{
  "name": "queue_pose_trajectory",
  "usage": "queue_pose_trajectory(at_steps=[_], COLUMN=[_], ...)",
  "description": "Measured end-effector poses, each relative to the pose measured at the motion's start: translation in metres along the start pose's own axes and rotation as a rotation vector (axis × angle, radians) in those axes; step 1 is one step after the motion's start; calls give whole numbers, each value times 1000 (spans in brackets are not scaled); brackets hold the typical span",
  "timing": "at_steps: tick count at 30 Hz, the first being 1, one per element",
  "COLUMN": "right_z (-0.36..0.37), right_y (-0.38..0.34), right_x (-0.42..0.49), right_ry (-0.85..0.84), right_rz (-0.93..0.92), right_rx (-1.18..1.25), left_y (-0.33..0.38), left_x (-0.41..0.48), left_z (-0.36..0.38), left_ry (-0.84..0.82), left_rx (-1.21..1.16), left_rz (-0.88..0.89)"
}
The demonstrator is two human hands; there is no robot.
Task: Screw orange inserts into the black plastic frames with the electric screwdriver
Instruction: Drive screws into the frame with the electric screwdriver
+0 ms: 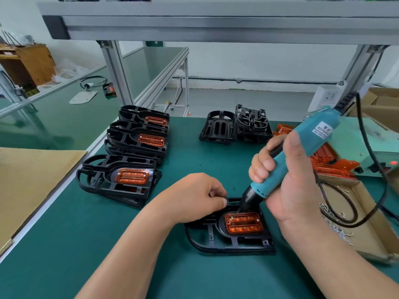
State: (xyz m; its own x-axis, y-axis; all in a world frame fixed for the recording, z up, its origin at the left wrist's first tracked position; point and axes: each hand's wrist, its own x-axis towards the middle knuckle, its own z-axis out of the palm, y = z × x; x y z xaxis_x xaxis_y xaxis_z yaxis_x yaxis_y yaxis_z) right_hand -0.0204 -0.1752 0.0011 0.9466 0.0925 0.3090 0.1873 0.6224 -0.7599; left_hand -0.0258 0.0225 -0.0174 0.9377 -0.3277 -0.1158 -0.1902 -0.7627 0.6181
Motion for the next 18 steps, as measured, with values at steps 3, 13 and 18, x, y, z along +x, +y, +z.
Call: queue_pose_trajectory(at_steps=[3,13,18], right_z=[5,9,26], right_y=[2,5,4], right_x=[1,0,5], right_ry=[-22,-95,-215], right_rz=[16,62,119], right_rx=[-15,-77,-172], left_y=[1,3,5], left_x=[1,1,0], left_z=[0,1,0], left_ry=[-7,-12,-17], left_rx=[-10,-36,-44], left_rz=[2,15,27])
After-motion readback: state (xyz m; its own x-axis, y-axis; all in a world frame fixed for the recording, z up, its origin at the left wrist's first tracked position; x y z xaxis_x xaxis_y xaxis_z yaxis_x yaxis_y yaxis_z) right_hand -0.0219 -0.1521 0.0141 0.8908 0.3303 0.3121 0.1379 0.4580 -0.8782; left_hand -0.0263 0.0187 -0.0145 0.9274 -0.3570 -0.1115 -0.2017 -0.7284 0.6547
